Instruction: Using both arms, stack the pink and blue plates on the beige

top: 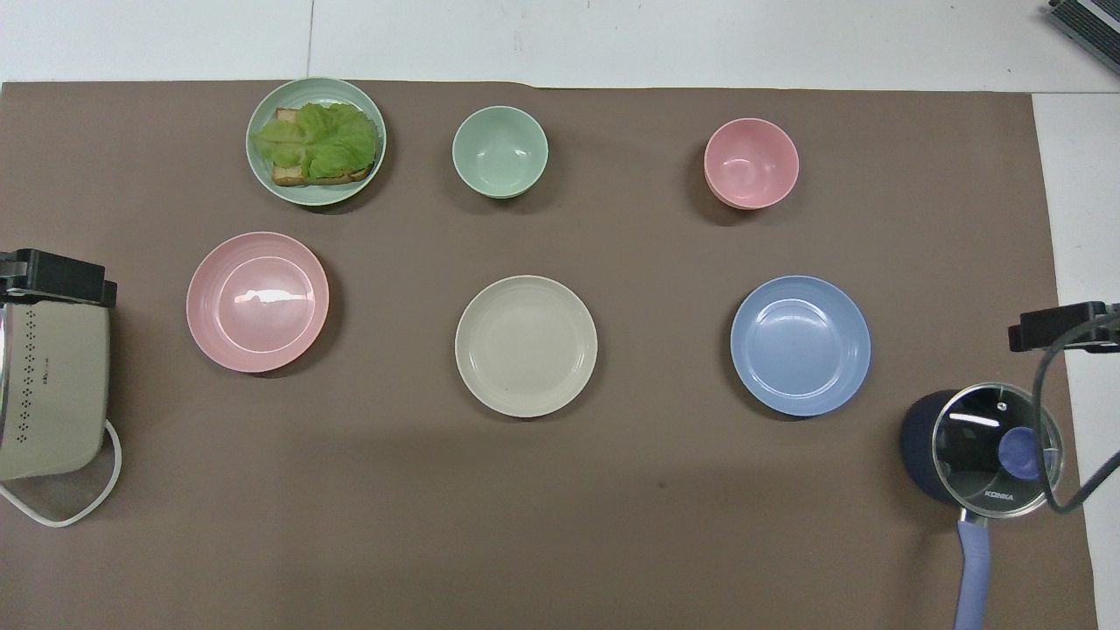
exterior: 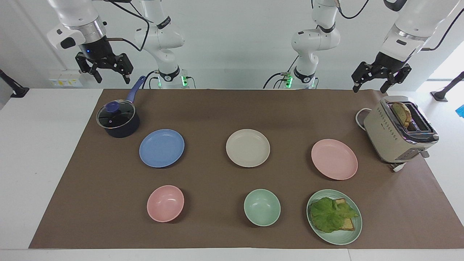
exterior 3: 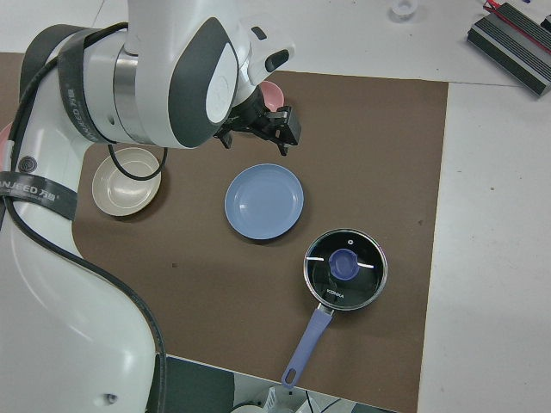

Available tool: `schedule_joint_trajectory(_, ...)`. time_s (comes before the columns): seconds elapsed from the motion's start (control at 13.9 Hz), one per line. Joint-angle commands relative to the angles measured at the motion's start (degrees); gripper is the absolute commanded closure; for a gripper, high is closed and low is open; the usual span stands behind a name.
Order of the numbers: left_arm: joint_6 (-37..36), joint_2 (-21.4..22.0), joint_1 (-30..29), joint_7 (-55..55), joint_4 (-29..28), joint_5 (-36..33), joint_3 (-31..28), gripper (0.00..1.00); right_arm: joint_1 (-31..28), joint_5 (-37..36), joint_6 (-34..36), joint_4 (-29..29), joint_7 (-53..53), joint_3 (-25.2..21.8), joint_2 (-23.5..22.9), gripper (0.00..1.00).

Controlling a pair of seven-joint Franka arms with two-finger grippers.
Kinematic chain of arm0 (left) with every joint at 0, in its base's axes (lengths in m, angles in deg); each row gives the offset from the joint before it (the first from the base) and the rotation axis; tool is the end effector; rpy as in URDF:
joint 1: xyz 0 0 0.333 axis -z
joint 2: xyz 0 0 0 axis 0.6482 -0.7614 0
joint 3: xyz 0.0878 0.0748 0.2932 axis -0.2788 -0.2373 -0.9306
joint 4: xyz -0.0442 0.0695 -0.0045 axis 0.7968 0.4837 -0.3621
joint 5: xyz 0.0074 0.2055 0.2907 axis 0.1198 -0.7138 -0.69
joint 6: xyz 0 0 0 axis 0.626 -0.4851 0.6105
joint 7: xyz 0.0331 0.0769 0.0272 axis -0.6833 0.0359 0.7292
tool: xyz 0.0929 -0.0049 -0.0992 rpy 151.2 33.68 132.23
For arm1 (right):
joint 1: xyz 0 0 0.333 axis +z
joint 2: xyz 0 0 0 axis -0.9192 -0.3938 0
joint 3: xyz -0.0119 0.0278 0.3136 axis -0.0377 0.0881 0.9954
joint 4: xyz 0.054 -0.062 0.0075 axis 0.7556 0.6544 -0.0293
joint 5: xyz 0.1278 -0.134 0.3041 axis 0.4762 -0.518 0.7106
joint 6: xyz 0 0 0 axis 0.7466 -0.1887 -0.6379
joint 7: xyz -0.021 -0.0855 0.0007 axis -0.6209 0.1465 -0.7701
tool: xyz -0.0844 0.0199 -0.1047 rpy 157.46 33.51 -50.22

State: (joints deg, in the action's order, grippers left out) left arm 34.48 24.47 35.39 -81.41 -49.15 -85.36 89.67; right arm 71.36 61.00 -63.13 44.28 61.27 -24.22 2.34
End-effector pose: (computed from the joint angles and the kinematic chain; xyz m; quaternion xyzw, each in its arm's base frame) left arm 0.4951 -0.0349 0.6305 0.9992 -0.0328 0.0148 0.0154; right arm 0.4670 -0.0235 0.6242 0.9997 -0.0225 -0.0004 0.0067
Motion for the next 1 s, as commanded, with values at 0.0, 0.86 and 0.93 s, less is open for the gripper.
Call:
schedule_joint_trajectory(0.0,-1.15,1.31,0.36,0.09,-0.09,-0.85,-0.29,0.0,-0.33,-0.19,0.0,-0.43,-1.0,0.11,0.25,0.0)
schedule_joint_trajectory(0.86,10.07,1.4,-0.43,0.0,-11.22,-0.49,-0.64,0.0,-0.94,-0.19,2.54,-2.1,-0.47,-1.29,-1.34,0.0)
schedule_joint_trajectory(0.93,12.8,1.14,-0.52,-0.09,-13.6,-0.49,-0.73,0.0,-0.94,-0.19,2.37,-2.19,-0.56,-1.21,-1.34,0.0)
